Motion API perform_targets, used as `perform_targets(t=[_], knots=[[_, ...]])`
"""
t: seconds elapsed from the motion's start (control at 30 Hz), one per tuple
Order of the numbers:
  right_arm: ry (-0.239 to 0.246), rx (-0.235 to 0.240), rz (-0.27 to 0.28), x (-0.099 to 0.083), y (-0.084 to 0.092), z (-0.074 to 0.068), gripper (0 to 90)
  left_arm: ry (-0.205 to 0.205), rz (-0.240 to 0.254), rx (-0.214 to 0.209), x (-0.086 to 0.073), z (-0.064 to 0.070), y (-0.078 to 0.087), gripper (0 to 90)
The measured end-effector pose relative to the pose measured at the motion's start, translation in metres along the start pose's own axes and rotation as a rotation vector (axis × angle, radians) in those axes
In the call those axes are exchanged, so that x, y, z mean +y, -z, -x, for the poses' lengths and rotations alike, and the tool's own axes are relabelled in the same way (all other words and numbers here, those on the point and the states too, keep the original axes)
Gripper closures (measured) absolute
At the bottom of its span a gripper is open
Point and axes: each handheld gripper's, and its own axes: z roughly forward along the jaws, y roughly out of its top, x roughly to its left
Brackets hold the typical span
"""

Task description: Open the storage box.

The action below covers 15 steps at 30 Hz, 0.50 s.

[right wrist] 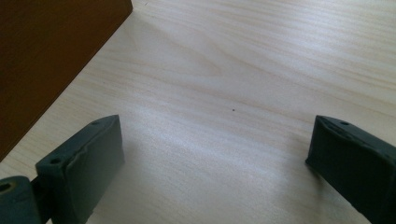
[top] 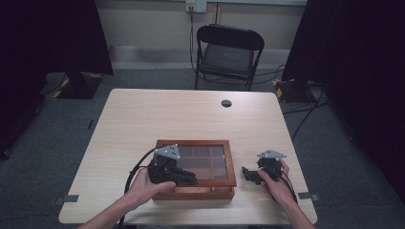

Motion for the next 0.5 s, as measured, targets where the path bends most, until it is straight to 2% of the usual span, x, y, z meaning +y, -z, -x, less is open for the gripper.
perform_targets(t=[0.2,0.5], knots=[[0.0,0.002,-0.001,0.0,0.0,0.0,2.7,0.006,0.001,-0.004,0.0025,-0.0005,0.0042,81.1],[0.0,0.002,-0.001,0.0001,0.0,0.0,2.7,0.03,-0.027,0.0,0.009,-0.0008,0.0071,81.0]])
